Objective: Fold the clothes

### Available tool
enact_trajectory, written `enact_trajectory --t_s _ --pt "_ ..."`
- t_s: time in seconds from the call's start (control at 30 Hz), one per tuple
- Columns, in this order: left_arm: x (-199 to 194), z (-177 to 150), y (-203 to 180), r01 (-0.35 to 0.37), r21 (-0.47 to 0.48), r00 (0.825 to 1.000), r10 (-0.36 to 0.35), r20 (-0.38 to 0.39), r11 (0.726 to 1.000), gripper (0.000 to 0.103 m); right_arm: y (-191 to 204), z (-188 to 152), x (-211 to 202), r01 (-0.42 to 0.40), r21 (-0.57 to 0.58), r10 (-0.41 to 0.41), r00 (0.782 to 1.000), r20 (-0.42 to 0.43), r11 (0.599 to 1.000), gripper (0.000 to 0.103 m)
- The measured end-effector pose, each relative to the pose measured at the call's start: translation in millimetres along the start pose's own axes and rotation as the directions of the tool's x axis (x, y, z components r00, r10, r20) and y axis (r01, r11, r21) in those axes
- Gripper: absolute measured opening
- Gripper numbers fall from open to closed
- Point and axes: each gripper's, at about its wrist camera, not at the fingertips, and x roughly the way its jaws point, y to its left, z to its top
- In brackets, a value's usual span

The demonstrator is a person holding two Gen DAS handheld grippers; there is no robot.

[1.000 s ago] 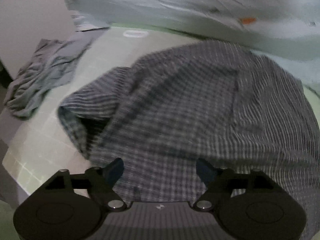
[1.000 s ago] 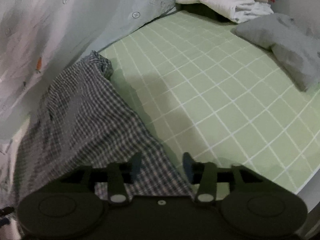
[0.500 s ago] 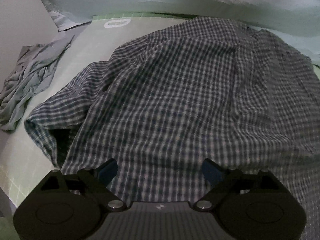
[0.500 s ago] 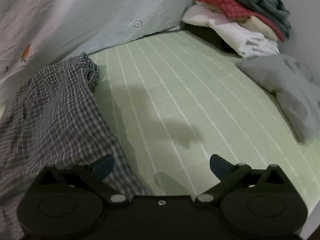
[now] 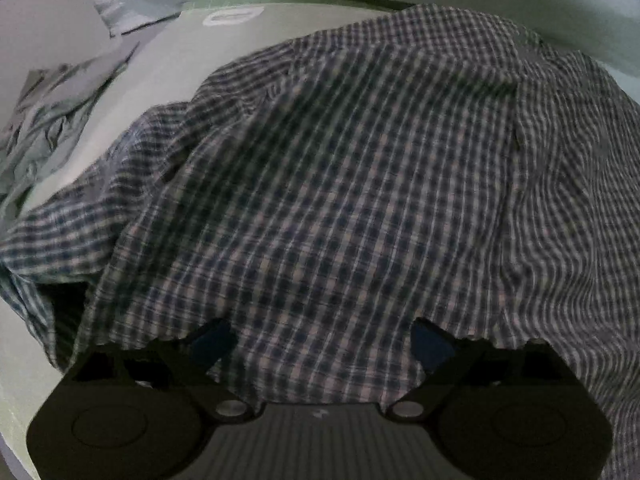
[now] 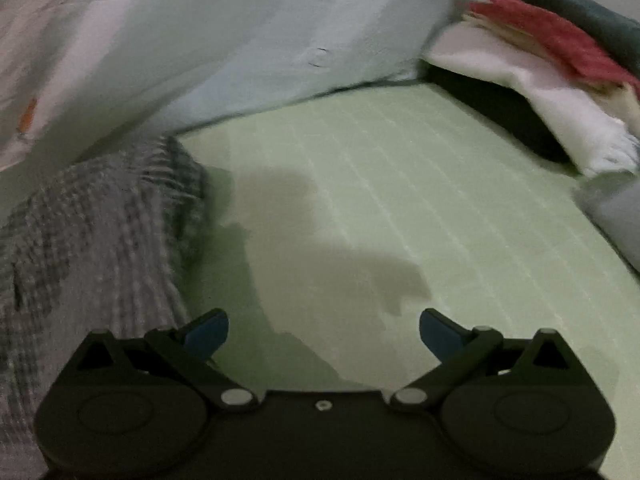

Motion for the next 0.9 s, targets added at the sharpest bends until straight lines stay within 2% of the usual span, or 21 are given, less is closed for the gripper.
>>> enact_trajectory --t_s 0.07,0.2,0.37,0.47,0.53,0.6,0.9 --pt "1.5 -0.9 3.7 0.011 -0.019 1.0 -0.011 -0.002 1.0 0.102 14.7 4.4 6.2 -0.029 -0.045 0.029 1.0 -0.008 0.999 0.103" --pt "2.8 -1.5 8.7 0.023 -0.038 1.0 -0.023 -0.004 0.999 0.103 38.8 10.2 18.0 -0.042 -0.126 0.042 0.999 0.002 0.991 0.098" --pt "1.3 -1.1 7.0 0.022 -0.034 1.0 -0.022 -0.003 0.999 0.103 47.1 24.3 24.8 -0.12 -0.047 0.121 0.992 0.016 0.992 0.09" --pt "0.7 0.2 5.8 0.022 -0.034 1.0 -0.023 -0.003 0.999 0.103 49.6 28.6 30.7 -0.182 0.008 0.182 0.983 0.005 0.983 0.077" --pt "0.2 1.2 4.8 0.023 -0.034 1.0 -0.023 -0.002 0.999 0.103 53.9 30.7 35.4 -0.222 0.034 0.222 0.975 -0.013 0.975 0.06" --pt "-0.3 1.4 4.3 0.024 -0.036 1.0 -0.024 -0.001 0.999 0.103 58.5 31.3 36.9 -0.26 0.05 0.261 0.965 -0.026 0.964 0.054" --pt "-2.6 2.7 0.2 0.023 -0.037 1.0 -0.022 0.003 0.999 0.103 104.8 36.3 36.6 -0.395 -0.006 0.394 0.918 -0.043 0.919 0.052"
